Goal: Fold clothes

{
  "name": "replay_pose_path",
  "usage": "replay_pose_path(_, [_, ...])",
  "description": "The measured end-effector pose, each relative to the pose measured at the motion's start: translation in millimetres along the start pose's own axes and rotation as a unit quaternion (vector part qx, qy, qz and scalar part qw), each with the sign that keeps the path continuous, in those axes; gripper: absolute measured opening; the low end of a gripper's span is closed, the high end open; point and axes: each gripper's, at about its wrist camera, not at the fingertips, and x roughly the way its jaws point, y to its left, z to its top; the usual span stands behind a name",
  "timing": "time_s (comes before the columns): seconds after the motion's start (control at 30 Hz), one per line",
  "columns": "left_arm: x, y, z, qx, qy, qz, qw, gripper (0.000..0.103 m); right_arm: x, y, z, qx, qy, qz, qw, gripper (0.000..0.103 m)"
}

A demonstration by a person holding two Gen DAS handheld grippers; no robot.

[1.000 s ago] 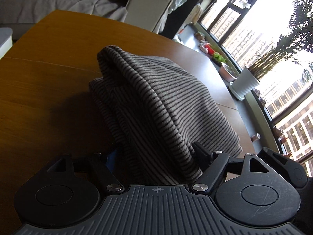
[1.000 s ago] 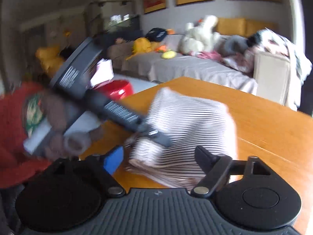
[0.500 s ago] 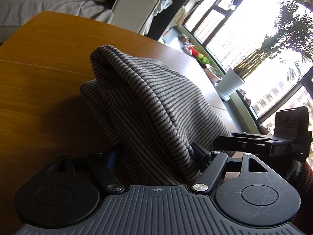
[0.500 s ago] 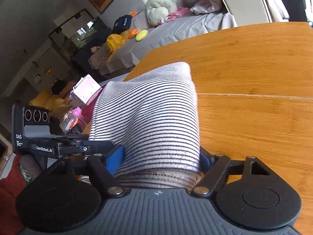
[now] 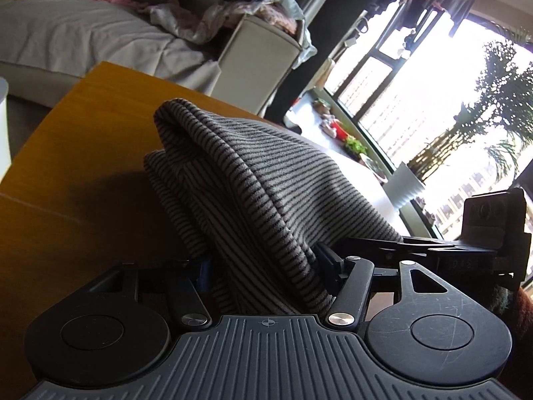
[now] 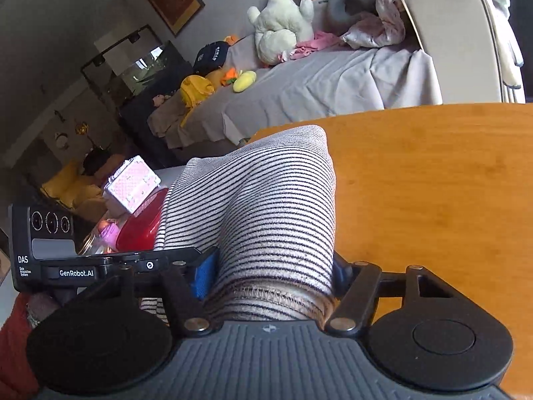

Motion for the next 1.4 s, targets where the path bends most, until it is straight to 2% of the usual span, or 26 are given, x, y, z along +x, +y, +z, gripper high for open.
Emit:
replay_pose_path(0.13, [1.5, 23.7, 32.4, 0.011, -0.016, 0.037, 0.9991, 0.064, 39.5, 6.7, 20.4, -0.029, -0.02, -0.014, 0.999, 0.067])
replay_pose_path(0.2, [-5.7, 20.1, 44.7, 0.042, -0.027, 0.07, 0.9963, 0.063, 43.8, 7.1, 22.8, -0.038, -0.03, -0.025, 0.999, 0.067])
replay_pose_path(0.27, [-20.2, 9.0, 54.2, 0.083, -0.055, 0.092, 0.9908, 0.061, 43.4, 4.9, 20.9, -0.044, -0.04, -0.03, 0.998, 0.068])
replay_pose_path(0.33, [-32.2, -1.6, 63.9, 0.106, -0.088, 0.094, 0.9859, 0.06, 41.2, 4.8, 17.6, -0.047, -0.045, -0.033, 0.997, 0.068])
replay_pose_path(0.4, [-37.4, -10.5, 78.2, 0.114, -0.115, 0.075, 0.9838, 0.06, 37.5, 9.8, 15.8, -0.058, -0.045, -0.043, 0.996, 0.069])
replay_pose_path(0.47, [-20.1, -11.7, 94.7, 0.124, -0.105, 0.062, 0.9848, 0.062, 32.5, 16.3, 14.2, -0.073, -0.042, -0.056, 0.995, 0.075])
replay_pose_path(0.53, [10.3, -0.4, 110.8, 0.111, -0.071, 0.074, 0.9885, 0.062, 21.4, 25.2, 14.4, -0.102, -0.055, -0.072, 0.991, 0.078])
replay_pose_path(0.57, [27.0, 9.3, 117.5, 0.097, -0.052, 0.085, 0.9903, 0.059, 15.5, 29.7, 14.7, -0.117, -0.062, -0.079, 0.988, 0.078])
replay_pose_path(0.63, [52.6, 32.4, 123.4, 0.076, -0.029, 0.087, 0.9929, 0.063, 4.3, 47.3, 17.2, -0.176, -0.093, -0.096, 0.975, 0.077])
replay_pose_path(0.67, [59.5, 39.9, 124.5, 0.071, -0.025, 0.083, 0.9936, 0.063, 1.3, 55.3, 18.0, -0.199, -0.105, -0.097, 0.97, 0.071])
replay_pose_path(0.77, [62.3, 47.4, 123.4, 0.067, -0.025, 0.07, 0.995, 0.064, 13.0, 73.2, 20.0, -0.207, -0.074, -0.054, 0.974, 0.059])
replay_pose_path(0.87, [66.9, 52.9, 124.1, 0.068, -0.022, 0.062, 0.9955, 0.065, 44.2, 87.5, -4.2, -0.244, -0.044, -0.072, 0.966, 0.059])
replay_pose_path(0.93, [69.8, 58.6, 126.6, 0.06, -0.022, 0.053, 0.9965, 0.065, 49.0, 97.2, -14.1, -0.263, -0.054, -0.091, 0.959, 0.059])
replay_pose_path(1.03, [73.1, 62.1, 127.9, 0.059, -0.025, 0.051, 0.9966, 0.065, 46.5, 97.5, -11.7, -0.249, -0.048, -0.091, 0.963, 0.059])
replay_pose_path(1.17, [73.0, 57.4, 129.4, 0.069, -0.024, 0.056, 0.9958, 0.066, 38.3, 99.0, -12.5, -0.258, -0.041, -0.089, 0.961, 0.059])
replay_pose_path(1.23, [63.2, 51.6, 128.7, 0.07, -0.033, 0.064, 0.9949, 0.066, 24.3, 94.1, -7.8, -0.237, -0.049, -0.078, 0.967, 0.06])
replay_pose_path(1.3, [47.8, 44.7, 126.4, 0.069, -0.046, 0.074, 0.9938, 0.064, 4.9, 84.7, -0.8, -0.207, -0.07, -0.073, 0.973, 0.072])
replay_pose_path(1.33, [35.6, 41.3, 123.4, 0.066, -0.054, 0.078, 0.9933, 0.065, -5.4, 78.6, 3.1, -0.19, -0.085, -0.074, 0.975, 0.082])
replay_pose_path(1.4, [11.3, 35.2, 112.8, 0.063, -0.059, 0.087, 0.9924, 0.067, -13.2, 60.4, 9.8, -0.146, -0.084, -0.066, 0.983, 0.084])
